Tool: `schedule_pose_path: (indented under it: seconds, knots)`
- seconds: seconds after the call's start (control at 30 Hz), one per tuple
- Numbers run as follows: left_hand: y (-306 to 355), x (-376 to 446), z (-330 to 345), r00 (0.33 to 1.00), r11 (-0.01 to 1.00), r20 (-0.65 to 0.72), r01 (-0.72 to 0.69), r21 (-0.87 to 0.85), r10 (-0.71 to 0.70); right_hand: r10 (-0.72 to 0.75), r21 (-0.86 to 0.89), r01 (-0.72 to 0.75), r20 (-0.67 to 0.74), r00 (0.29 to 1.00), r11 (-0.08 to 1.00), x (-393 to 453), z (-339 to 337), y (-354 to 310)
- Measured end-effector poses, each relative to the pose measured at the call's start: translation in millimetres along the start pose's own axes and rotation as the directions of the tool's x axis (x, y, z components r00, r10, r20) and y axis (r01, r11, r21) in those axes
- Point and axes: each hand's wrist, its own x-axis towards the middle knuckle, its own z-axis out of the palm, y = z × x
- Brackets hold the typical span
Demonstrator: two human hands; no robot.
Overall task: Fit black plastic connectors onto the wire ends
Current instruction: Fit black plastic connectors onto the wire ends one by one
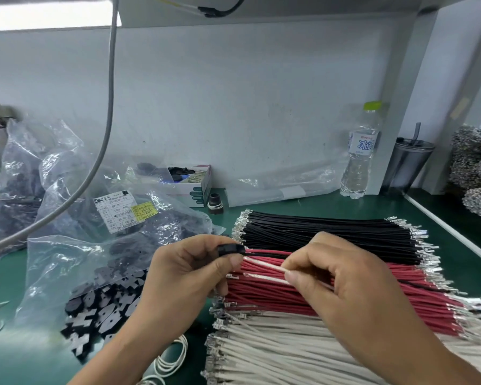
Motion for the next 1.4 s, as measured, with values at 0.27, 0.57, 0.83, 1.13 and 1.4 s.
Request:
schedule_pose_path:
  seconds: [0.27, 0.57, 0.83, 1.13, 1.4]
  knots:
    - [3, -1, -1, 0.999, 1.000, 0.026, 0.026, -0.012, -0.026, -0.016, 0.255, -0.045, 0.230, 0.973, 0.966, 0, 1, 1]
    - [6, -2, 0, 0.997, 0.999, 0.075, 0.034, -0.037, -0.031, -0.101, -0.023, 0.099, -0.189, 0.977, 0.995, -4, 8, 2]
    - [0, -1, -2, 0.997, 0.998, 0.067, 0.045, -0.043, -0.042, -0.217, -0.166, 0.182, -0.229, 0.949, 0.969, -3, 8, 4]
    - [5, -2, -6, 0.968, 0.998, 0.245, 0.051, 0.037, -0.058, -0.347, -0.273, 0.282, -0.232, 0.909, 0.920, 0, 12, 8]
    - [7, -3, -1, 0.970, 0.997, 0.235, 0.049, 0.061, -0.062, -0.263, -0.146, 0.234, -0.222, 0.939, 0.961, -2, 19, 9]
